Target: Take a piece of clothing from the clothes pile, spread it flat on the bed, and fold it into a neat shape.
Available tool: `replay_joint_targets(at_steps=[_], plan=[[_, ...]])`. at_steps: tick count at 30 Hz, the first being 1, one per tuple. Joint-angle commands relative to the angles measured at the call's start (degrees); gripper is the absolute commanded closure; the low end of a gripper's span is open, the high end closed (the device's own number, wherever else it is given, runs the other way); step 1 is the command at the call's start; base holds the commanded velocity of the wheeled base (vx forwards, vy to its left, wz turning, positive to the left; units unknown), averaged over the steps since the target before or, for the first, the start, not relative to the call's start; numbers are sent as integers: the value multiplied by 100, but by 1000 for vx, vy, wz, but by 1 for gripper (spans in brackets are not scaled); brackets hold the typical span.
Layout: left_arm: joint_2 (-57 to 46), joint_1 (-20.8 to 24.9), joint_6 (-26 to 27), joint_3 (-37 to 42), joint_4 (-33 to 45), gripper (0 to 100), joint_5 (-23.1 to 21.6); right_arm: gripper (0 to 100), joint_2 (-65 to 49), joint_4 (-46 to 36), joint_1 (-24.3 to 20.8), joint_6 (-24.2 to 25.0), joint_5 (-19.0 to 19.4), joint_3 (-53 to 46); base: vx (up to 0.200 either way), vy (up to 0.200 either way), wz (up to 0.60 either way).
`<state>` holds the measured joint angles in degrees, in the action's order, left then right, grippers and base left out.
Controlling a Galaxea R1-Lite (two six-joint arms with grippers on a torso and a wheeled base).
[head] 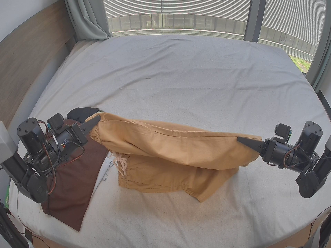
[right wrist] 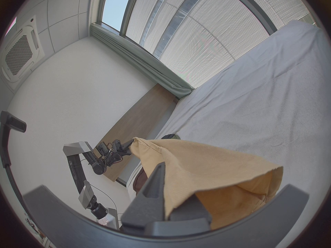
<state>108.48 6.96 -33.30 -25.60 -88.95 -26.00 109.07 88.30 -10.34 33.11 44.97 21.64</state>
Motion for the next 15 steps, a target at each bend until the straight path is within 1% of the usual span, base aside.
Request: replay_joint_targets(at_steps=[1, 6, 10, 15], plan=[[-222, -116, -9, 90, -8, 100, -89, 100, -8, 3, -47, -6, 3, 7, 0, 0, 0], [-310, -116, -9, 161, -8, 100, -124, 100, -8, 12, -126, -6, 3, 16, 0, 0, 0], [-416, -178, -18, 249, 1, 100, -291, 100, -17, 12, -126, -6, 3, 113, 0, 0, 0], [-416, -186, -18, 257, 1, 100, -362, 100, -17, 12, -118, -6, -94, 174, 0, 0, 0]])
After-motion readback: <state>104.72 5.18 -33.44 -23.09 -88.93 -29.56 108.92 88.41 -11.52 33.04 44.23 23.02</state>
